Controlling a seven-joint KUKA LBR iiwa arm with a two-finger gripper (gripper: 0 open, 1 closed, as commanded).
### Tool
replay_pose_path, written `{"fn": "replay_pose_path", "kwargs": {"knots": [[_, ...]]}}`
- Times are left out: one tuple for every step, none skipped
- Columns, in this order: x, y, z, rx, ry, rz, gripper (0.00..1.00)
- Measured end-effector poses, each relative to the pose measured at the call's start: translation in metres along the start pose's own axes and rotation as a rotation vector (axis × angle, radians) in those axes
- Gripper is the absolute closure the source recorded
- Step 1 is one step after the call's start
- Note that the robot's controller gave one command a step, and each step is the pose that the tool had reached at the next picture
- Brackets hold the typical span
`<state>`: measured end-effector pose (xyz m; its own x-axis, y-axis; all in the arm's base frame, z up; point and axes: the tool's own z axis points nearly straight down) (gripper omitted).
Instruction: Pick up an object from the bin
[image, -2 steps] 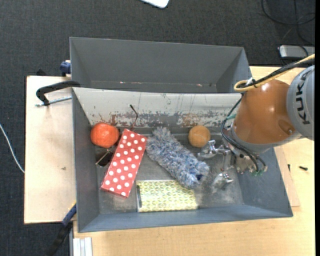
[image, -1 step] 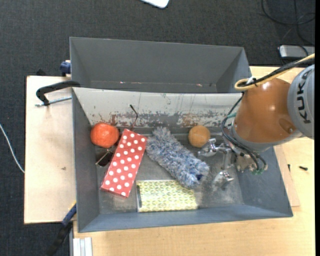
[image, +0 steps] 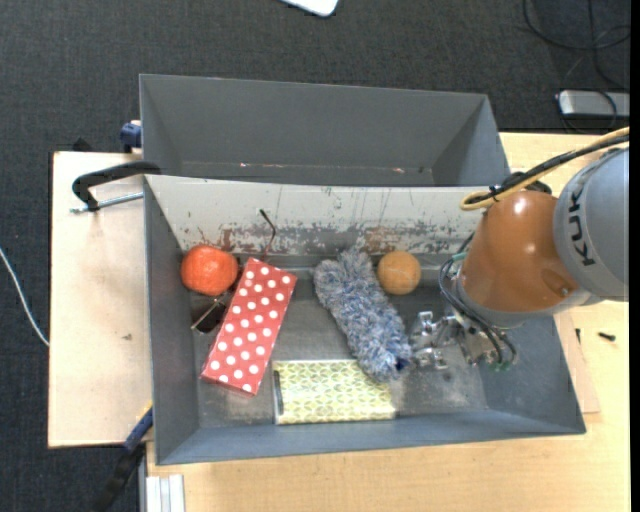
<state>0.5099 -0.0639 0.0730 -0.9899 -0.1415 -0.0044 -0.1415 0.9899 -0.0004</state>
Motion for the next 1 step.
{"fn": "replay_pose_path", "kwargs": {"knots": [[0.0000,0.0000,0.0000,0.000,0.000,0.000,1.00]]}}
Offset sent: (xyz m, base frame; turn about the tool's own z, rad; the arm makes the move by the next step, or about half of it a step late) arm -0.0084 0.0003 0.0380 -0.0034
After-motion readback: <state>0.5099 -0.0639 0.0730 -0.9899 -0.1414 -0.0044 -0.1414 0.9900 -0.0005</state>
